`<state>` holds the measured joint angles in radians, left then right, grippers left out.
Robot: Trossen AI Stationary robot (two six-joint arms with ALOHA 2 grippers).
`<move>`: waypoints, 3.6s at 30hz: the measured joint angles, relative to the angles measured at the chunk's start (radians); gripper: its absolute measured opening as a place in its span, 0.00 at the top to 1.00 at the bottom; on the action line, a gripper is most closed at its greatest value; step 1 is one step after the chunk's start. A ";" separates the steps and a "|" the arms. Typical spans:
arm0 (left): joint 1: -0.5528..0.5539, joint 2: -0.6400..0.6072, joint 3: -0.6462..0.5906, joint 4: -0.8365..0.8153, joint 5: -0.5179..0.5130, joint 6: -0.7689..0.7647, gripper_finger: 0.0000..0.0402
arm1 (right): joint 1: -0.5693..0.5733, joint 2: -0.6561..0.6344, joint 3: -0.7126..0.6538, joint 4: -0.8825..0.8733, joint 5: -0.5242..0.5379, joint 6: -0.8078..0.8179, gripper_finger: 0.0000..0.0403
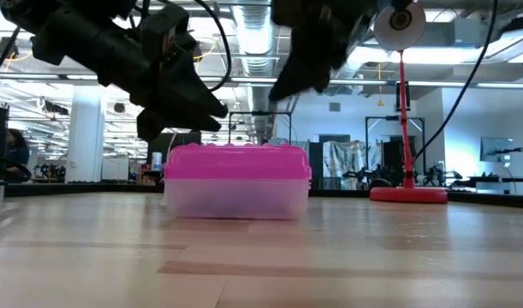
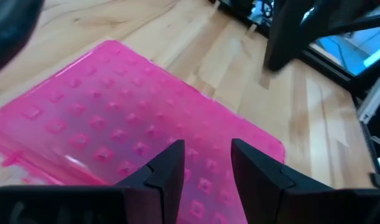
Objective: Pick & place school supplies into a supply box
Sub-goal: Close the pink supply box
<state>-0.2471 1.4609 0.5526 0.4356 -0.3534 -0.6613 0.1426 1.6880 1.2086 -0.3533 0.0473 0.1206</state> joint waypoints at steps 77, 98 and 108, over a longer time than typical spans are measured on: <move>0.035 0.001 -0.003 -0.201 -0.017 -0.132 0.69 | -0.039 0.186 0.001 -0.052 -0.046 0.169 1.00; 0.073 -0.001 -0.002 -0.263 -0.035 -0.194 0.69 | -0.042 0.187 -0.001 -0.013 -0.044 0.186 1.00; 0.087 0.000 -0.002 -0.261 -0.045 -0.193 0.69 | -0.062 0.187 0.000 -0.036 -0.046 0.178 1.00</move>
<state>-0.1603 1.4609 0.5503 0.1751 -0.3981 -0.8545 0.0803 1.8755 1.2087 -0.3897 0.0010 0.2981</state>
